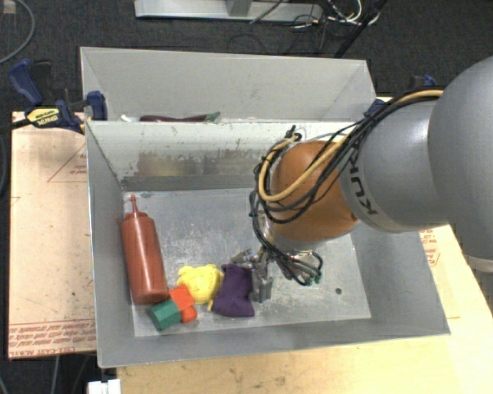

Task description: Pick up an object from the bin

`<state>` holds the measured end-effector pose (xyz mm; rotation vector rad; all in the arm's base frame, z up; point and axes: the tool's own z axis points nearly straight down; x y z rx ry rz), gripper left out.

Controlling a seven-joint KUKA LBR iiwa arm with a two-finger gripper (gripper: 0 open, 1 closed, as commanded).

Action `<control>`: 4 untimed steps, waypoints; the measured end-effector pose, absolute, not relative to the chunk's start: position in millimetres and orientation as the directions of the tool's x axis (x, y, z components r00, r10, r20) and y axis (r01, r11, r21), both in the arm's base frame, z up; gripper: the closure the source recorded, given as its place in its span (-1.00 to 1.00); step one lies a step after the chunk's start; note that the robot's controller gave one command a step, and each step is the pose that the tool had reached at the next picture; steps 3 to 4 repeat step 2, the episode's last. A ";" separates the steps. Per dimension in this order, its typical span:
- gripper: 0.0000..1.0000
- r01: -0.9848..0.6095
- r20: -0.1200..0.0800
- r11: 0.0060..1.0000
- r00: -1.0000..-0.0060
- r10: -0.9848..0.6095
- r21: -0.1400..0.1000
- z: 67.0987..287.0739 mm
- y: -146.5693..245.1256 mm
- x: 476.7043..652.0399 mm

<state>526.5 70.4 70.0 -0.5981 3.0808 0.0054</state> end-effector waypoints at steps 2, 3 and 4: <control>1.00 -0.368 -0.008 0.930 -0.930 -0.368 0.002 229.0 71.7 522.0; 1.00 -0.368 -0.008 0.930 -0.930 -0.368 0.002 229.0 71.7 522.0; 1.00 -0.368 -0.008 0.930 -0.930 -0.368 0.002 229.0 71.7 522.0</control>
Offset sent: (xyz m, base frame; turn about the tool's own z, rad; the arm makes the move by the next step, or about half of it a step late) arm 0.0000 0.0000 0.0000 0.0000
